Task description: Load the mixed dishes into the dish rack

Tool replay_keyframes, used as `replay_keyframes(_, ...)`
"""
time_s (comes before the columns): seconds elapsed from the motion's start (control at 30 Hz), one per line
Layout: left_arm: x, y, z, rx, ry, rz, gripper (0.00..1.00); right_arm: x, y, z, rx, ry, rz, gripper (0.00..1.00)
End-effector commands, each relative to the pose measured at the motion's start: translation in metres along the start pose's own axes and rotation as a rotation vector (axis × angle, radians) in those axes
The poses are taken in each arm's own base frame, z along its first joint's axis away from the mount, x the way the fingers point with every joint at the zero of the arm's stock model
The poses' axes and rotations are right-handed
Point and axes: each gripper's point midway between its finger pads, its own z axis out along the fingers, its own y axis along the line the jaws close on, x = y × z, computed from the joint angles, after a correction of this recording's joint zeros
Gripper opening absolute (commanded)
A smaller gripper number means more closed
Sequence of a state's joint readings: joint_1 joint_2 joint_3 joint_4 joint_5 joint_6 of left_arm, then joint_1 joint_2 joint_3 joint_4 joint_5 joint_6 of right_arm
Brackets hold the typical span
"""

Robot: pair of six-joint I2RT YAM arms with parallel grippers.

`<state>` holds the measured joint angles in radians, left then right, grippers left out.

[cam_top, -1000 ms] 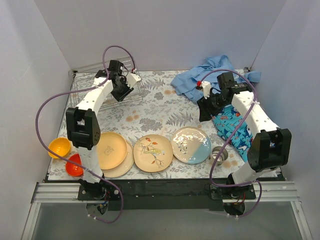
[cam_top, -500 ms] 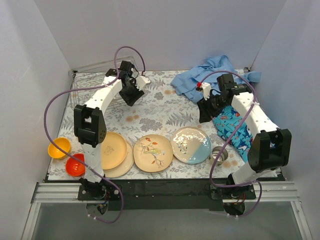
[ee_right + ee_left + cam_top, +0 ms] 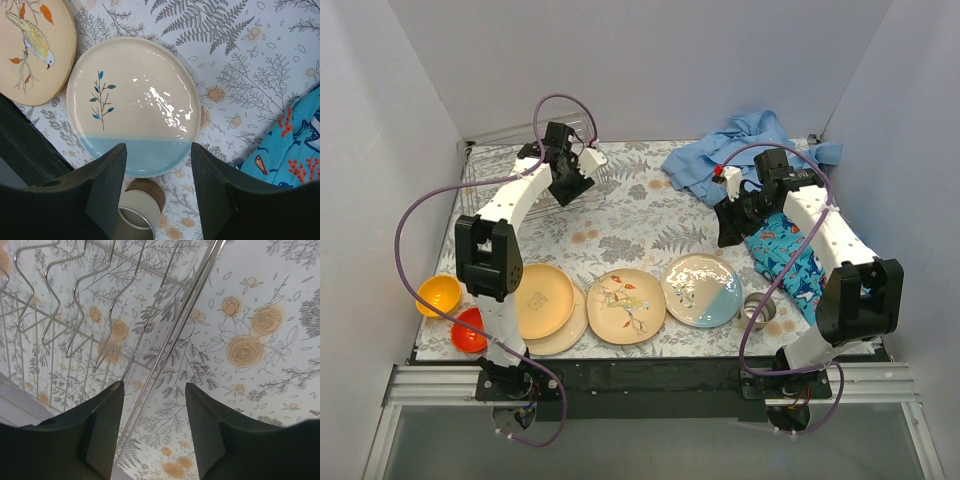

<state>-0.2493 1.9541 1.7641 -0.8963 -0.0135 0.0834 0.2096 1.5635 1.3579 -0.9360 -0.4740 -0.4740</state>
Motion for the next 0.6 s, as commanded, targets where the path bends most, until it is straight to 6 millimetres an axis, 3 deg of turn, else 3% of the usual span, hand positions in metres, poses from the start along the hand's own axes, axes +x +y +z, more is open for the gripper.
replay_keyframes(0.0, 0.012, 0.017, 0.007, -0.065, 0.034, 0.007, 0.52, -0.011, 0.001, -0.004, -0.005, -0.036, -0.010, 0.62)
replay_keyframes(0.13, 0.020, 0.004, 0.016, -0.004, 0.058, 0.025, 0.42, -0.006, 0.002, -0.005, 0.001, -0.032, -0.010, 0.62)
replay_keyframes(0.27, 0.012, -0.008, 0.010, 0.053, 0.047, 0.016, 0.20, -0.001, 0.003, -0.006, 0.009, -0.027, -0.011, 0.61)
replay_keyframes(0.4, 0.007, -0.038, 0.005, 0.193, 0.065, 0.003, 0.05, 0.005, 0.005, -0.004, 0.005, -0.017, -0.005, 0.61)
replay_keyframes(0.57, -0.011, -0.081, 0.007, 0.307, 0.078, -0.021, 0.00, 0.006, 0.003, -0.004, 0.011, -0.016, -0.004, 0.61)
